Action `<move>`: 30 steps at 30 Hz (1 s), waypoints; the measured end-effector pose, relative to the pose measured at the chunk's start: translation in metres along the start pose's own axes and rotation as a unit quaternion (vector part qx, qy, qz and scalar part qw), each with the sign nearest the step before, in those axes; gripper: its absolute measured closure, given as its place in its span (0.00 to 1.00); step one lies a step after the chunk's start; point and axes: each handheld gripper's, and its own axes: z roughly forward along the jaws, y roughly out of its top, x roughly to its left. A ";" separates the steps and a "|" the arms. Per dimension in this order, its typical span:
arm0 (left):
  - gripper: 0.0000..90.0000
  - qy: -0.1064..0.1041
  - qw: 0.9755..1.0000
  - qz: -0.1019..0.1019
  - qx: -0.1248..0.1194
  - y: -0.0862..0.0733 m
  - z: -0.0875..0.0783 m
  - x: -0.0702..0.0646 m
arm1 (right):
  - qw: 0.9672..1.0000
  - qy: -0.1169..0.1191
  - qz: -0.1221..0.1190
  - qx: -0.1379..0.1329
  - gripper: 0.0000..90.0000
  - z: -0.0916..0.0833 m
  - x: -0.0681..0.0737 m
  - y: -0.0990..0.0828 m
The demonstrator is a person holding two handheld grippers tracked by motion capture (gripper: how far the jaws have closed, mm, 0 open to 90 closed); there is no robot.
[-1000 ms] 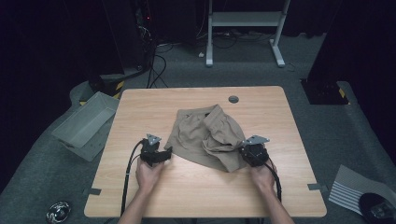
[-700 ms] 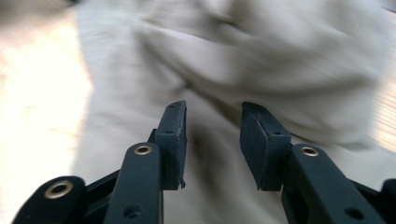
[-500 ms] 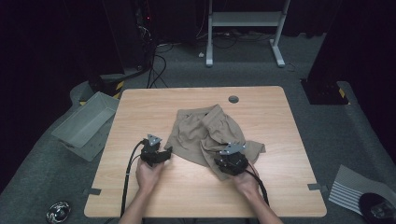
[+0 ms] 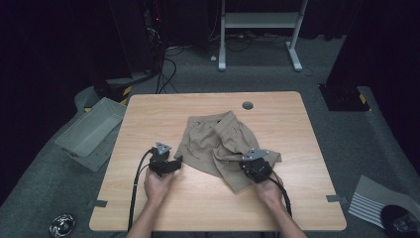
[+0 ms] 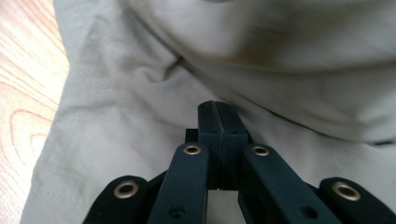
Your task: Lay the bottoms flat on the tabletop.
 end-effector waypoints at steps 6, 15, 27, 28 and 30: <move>0.38 0.001 1.000 -0.001 0.000 0.000 0.000 0.000 | 0.999 0.044 -0.022 -0.017 0.67 0.002 0.022 0.008; 0.38 0.002 1.000 0.000 0.001 0.000 0.000 0.000 | 0.997 0.077 -0.012 -0.010 0.69 0.035 0.039 0.028; 0.37 0.002 1.000 -0.001 0.001 0.000 0.000 0.000 | 0.998 0.051 -0.032 -0.013 1.00 0.023 0.027 0.023; 0.37 0.002 1.000 -0.001 0.001 0.000 0.000 0.000 | 0.998 0.045 -0.030 -0.014 1.00 0.020 0.024 0.022; 0.37 0.002 1.000 -0.001 0.001 0.000 0.000 0.000 | 0.999 0.034 -0.022 -0.018 1.00 0.014 0.016 0.020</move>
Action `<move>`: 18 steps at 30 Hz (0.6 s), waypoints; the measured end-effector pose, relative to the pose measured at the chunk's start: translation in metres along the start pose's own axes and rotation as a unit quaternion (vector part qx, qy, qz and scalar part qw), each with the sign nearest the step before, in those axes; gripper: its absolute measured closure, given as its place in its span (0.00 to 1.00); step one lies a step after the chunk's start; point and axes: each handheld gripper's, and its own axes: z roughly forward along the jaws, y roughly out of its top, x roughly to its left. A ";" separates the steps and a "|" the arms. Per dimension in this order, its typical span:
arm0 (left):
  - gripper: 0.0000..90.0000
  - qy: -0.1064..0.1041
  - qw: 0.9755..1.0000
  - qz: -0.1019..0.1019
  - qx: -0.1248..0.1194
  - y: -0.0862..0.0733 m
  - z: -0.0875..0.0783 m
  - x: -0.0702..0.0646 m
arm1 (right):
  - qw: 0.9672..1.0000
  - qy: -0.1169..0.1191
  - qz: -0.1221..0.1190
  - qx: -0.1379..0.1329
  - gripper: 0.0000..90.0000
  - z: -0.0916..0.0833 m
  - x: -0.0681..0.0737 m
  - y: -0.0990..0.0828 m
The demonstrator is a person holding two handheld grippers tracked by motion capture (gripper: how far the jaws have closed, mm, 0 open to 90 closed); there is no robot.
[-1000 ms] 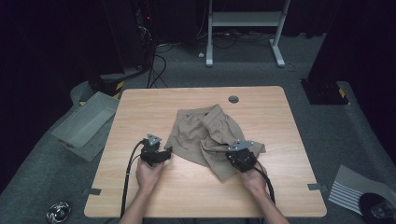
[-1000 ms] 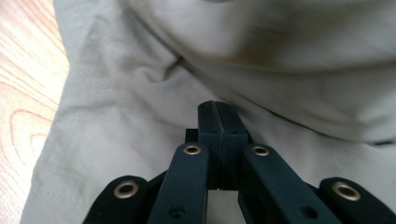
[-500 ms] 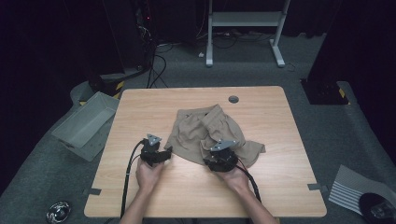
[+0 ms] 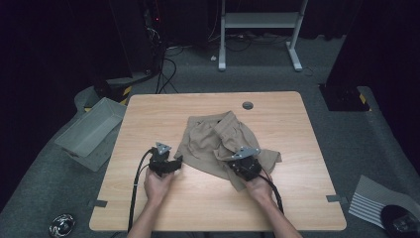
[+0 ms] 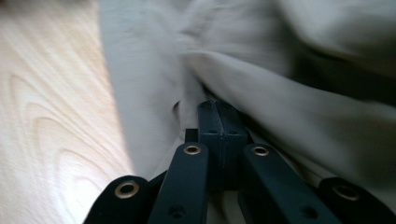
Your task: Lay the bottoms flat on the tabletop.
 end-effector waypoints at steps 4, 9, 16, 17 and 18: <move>0.37 0.000 1.000 0.000 0.000 0.000 0.000 0.000 | 0.999 -0.022 0.022 -0.006 1.00 -0.012 -0.018 -0.008; 0.37 0.000 1.000 0.000 0.000 0.000 0.000 0.000 | 0.997 -0.052 0.050 -0.001 1.00 -0.020 -0.039 -0.023; 0.36 -0.002 1.000 -0.001 -0.001 0.000 0.000 0.000 | 0.992 -0.085 0.095 0.003 0.99 -0.026 -0.060 -0.038; 0.36 -0.002 1.000 -0.001 -0.001 0.000 0.000 0.000 | 0.992 -0.088 0.094 0.002 0.98 -0.028 -0.058 -0.038; 0.36 -0.002 1.000 -0.001 -0.001 0.000 0.000 0.000 | 0.992 -0.088 0.086 -0.001 0.93 -0.029 -0.055 -0.037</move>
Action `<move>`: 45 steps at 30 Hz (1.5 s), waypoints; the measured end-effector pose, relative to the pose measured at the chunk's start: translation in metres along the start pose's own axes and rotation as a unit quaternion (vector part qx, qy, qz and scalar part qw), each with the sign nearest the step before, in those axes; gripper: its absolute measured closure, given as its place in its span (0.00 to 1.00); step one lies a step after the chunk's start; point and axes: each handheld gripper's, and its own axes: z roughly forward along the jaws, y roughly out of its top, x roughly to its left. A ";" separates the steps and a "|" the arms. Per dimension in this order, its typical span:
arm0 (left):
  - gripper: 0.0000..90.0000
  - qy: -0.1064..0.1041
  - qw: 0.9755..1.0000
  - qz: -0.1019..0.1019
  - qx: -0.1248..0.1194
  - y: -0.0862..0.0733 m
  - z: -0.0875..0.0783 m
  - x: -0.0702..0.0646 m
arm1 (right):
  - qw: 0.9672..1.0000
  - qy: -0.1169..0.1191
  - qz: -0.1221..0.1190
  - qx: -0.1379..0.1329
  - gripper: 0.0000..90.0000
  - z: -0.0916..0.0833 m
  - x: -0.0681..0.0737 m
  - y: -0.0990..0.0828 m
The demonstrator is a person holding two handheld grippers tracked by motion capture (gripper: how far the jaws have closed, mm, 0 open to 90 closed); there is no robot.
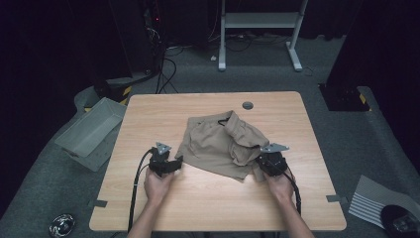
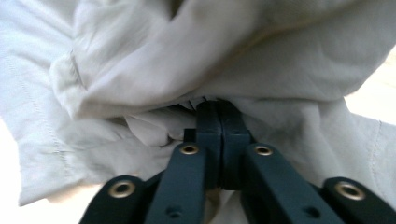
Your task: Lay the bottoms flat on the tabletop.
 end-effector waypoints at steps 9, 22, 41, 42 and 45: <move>0.44 -0.010 1.000 0.008 -0.004 0.000 -0.001 -0.001 | 0.998 0.010 -0.020 -0.058 0.61 -0.035 0.023 0.006; 0.70 -0.042 0.999 0.030 -0.010 -0.001 -0.002 -0.006 | 0.998 -0.005 -0.002 -0.058 0.91 -0.026 0.007 0.030; 0.50 -0.100 0.995 0.007 0.027 0.012 -0.019 -0.002 | 0.997 0.014 -0.027 -0.072 0.62 -0.058 0.009 0.017; 0.47 -0.098 0.995 0.008 0.026 0.017 -0.015 -0.004 | 0.996 0.019 -0.028 -0.077 0.60 -0.059 0.012 0.023; 0.42 -0.087 0.996 0.010 0.033 0.028 0.000 -0.012 | 0.996 0.020 -0.040 -0.083 0.57 -0.056 0.018 0.040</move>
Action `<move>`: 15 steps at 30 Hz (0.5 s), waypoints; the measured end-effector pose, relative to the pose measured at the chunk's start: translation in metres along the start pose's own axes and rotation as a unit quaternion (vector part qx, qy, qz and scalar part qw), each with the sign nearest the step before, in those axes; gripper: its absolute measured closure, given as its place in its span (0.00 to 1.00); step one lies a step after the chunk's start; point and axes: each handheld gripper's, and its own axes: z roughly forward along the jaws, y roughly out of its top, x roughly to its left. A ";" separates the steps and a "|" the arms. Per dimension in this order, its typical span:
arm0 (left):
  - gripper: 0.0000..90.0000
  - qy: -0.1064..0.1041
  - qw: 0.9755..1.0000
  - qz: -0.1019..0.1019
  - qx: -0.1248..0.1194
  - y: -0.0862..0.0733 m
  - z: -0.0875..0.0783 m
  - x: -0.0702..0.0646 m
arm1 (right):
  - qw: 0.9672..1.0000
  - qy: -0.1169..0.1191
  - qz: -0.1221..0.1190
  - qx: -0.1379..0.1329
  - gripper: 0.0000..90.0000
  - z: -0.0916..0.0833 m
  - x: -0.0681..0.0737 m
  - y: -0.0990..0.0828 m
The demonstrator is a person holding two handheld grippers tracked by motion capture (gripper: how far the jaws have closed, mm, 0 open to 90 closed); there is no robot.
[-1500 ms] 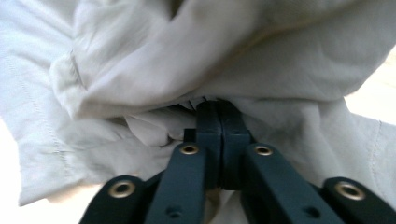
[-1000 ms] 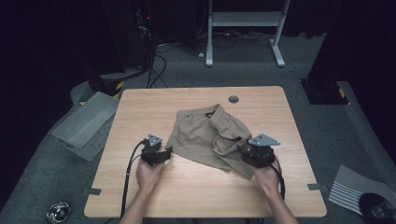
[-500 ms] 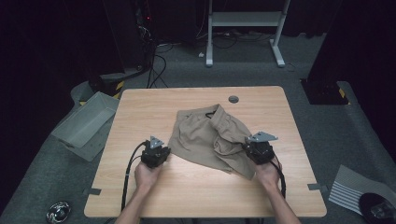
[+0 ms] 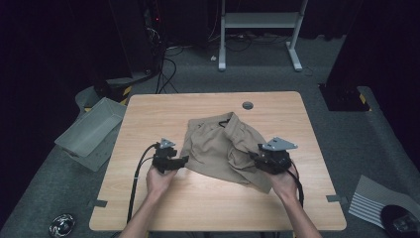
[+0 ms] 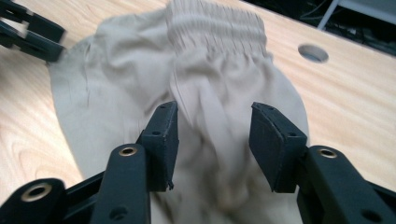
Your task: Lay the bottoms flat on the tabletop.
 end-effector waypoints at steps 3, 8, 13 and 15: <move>0.42 0.007 1.000 -0.007 0.010 0.005 0.015 -0.003 | 1.000 0.003 -0.002 0.020 0.57 0.019 0.000 0.009; 0.63 0.030 0.999 0.024 0.013 0.004 0.020 -0.011 | 0.996 0.008 0.011 0.083 0.83 0.052 -0.009 0.002; 0.85 0.033 0.998 0.045 0.024 -0.004 0.008 -0.010 | 0.996 0.013 0.017 0.087 0.98 0.050 -0.013 -0.009; 0.89 0.030 0.997 0.059 0.030 -0.011 0.001 -0.013 | 0.996 0.013 0.010 0.087 0.98 0.041 -0.012 -0.014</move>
